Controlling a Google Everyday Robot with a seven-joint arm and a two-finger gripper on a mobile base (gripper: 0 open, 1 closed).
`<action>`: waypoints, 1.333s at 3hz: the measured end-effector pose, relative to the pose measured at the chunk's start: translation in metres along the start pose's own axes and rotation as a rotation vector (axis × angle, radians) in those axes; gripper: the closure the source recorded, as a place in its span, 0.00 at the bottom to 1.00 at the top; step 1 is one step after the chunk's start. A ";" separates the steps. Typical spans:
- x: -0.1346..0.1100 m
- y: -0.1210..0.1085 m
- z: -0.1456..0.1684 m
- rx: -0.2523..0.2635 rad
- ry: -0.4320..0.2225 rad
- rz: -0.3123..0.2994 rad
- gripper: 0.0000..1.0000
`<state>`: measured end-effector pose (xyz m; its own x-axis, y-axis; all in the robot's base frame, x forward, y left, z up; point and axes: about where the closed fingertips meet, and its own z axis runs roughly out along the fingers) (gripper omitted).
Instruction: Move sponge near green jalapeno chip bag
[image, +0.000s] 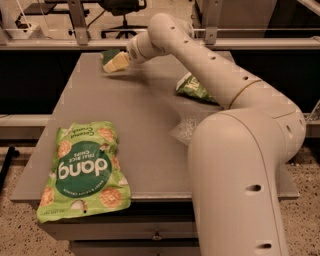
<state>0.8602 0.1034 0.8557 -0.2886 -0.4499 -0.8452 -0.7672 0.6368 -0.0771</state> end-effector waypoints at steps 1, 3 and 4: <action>0.000 0.005 0.008 -0.017 0.001 -0.012 0.40; -0.002 0.004 -0.005 -0.006 -0.021 -0.021 0.87; -0.008 0.003 -0.042 0.033 -0.062 -0.045 1.00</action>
Offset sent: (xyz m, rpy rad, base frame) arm 0.0000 0.0037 -0.0035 -0.0005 -0.0065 0.0224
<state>0.8362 0.0826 0.8844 -0.2179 -0.4395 -0.8714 -0.7590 0.6376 -0.1318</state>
